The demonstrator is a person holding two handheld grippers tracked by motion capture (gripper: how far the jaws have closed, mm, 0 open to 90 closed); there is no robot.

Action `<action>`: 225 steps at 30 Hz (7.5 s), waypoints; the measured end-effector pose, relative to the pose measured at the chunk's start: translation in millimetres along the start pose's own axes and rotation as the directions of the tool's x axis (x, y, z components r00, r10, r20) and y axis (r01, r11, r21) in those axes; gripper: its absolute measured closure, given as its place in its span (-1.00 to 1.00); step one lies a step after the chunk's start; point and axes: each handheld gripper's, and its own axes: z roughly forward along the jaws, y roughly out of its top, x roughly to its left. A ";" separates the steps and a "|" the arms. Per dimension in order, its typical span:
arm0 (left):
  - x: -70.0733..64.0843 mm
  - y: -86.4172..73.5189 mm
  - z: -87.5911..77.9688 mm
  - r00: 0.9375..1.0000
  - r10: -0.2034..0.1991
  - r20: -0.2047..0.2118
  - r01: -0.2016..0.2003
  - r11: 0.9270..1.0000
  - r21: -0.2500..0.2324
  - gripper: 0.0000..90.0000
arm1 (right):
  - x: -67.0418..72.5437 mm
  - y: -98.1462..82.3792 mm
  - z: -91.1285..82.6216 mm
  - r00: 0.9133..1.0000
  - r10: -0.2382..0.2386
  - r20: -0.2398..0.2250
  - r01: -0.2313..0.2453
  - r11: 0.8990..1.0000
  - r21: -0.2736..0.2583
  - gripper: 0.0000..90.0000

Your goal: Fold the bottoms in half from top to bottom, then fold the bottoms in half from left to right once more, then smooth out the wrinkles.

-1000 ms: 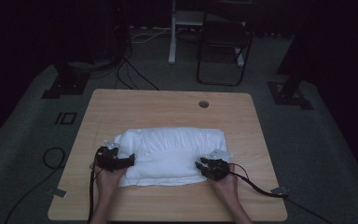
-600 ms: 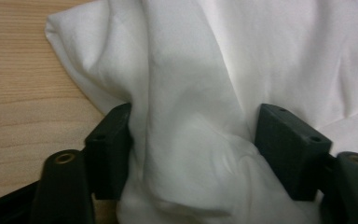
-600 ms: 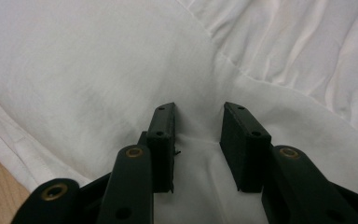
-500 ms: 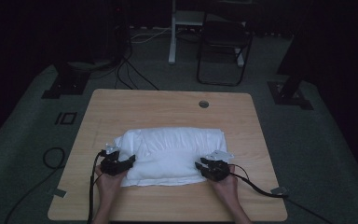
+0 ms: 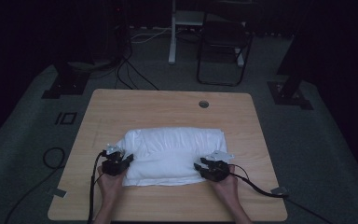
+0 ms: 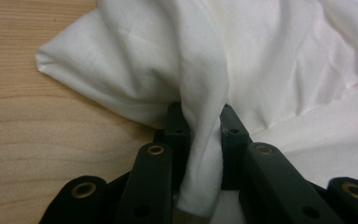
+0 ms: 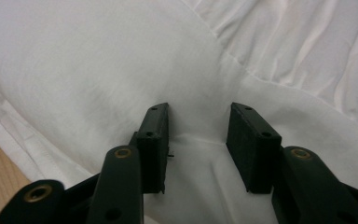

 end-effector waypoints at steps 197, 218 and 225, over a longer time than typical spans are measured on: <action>-137.7 38.6 50.0 0.884 0.461 0.072 -0.460 0.887 -0.034 0.33 | -84.8 102.8 -11.0 0.983 0.079 0.165 -0.085 0.996 0.030 0.85; -136.5 34.9 48.8 0.892 0.448 0.059 -0.445 0.894 -0.055 0.33 | -27.0 58.3 -17.8 0.996 0.053 0.074 -0.053 0.999 0.005 0.01; -135.6 34.6 48.8 0.890 0.451 0.064 -0.447 0.892 -0.060 0.33 | -36.4 36.9 -7.7 0.996 0.085 0.017 -0.086 0.993 0.083 0.92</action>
